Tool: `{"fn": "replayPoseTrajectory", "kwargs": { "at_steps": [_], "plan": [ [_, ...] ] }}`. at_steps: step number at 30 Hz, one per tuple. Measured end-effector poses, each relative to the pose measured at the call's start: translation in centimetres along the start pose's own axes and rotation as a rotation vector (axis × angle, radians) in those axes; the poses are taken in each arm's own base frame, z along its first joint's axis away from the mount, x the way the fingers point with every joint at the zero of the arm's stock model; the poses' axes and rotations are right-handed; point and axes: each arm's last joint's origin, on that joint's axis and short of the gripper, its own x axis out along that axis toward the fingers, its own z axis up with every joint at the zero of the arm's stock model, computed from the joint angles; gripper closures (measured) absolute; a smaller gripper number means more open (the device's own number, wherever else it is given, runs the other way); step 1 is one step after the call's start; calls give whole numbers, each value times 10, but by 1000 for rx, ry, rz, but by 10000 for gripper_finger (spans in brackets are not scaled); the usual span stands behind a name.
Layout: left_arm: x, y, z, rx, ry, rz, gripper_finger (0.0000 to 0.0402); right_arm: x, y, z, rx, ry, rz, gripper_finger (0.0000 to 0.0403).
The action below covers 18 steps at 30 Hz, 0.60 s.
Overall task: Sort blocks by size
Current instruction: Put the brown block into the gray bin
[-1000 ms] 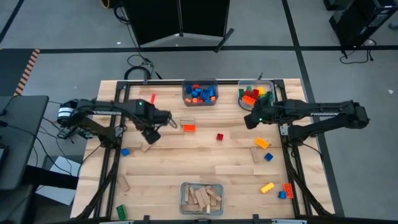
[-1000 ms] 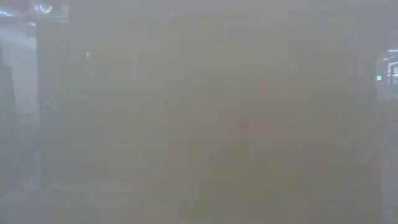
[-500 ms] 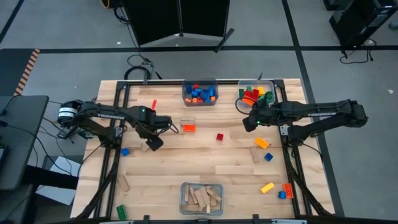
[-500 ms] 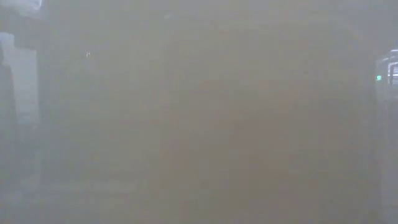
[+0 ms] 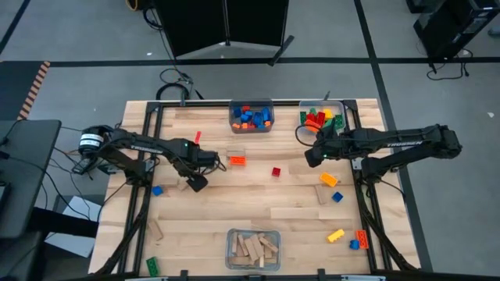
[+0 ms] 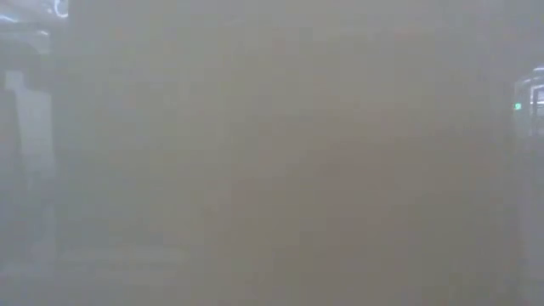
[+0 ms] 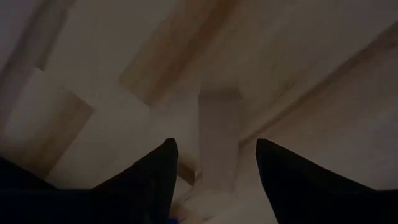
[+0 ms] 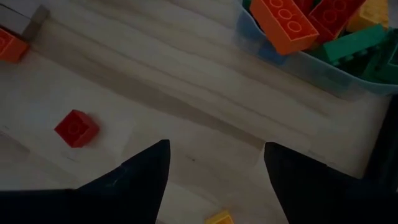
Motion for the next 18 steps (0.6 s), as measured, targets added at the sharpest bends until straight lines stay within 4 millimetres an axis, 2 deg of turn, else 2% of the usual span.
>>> {"fn": "replayPoseTrajectory", "kwargs": {
  "at_steps": [12, 18],
  "plan": [
    [31, -15, -6, 44, 104, 66, 181, 0, 0, 0, -5, -2, -4, 130],
    [41, -24, -5, 66, 137, 53, 222, 0, 0, 0, -7, -2, -3, 129]
  ]
}}
